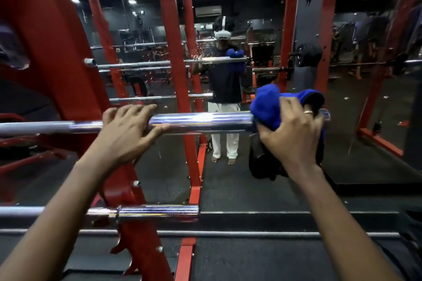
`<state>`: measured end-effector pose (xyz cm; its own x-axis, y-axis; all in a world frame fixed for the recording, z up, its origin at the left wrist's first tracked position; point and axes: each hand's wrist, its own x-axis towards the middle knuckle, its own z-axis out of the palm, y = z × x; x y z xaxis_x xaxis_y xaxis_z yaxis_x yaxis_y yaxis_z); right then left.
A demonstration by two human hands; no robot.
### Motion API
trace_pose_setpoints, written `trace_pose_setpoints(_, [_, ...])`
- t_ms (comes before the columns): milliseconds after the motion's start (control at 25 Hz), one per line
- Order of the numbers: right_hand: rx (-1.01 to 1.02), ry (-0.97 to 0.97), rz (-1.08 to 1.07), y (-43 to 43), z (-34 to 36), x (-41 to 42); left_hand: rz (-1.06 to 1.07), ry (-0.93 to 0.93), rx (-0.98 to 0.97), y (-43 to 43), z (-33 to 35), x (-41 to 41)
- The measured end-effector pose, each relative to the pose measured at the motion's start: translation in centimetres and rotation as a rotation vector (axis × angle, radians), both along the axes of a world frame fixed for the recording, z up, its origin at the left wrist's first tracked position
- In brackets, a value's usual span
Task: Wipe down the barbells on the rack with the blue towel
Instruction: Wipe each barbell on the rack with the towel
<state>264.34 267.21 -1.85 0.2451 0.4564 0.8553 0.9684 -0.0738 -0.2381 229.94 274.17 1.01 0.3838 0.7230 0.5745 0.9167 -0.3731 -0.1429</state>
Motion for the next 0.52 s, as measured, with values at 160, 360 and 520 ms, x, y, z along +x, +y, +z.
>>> trace_pose_setpoints(160, [-0.072,0.199,-0.131,1.6,1.1,-5.3,-0.142,-0.089,-0.044,0.8,-2.5,-4.5])
trace_pose_setpoints(360, [-0.033,-0.08,0.123,3.4,0.3,-17.3,-0.157,-0.204,0.194,1.7,-4.0,-3.0])
trace_pose_setpoints(520, [0.072,-0.34,0.418,3.4,-3.9,-12.3,-0.063,-0.219,0.293,2.3,-4.1,-2.1])
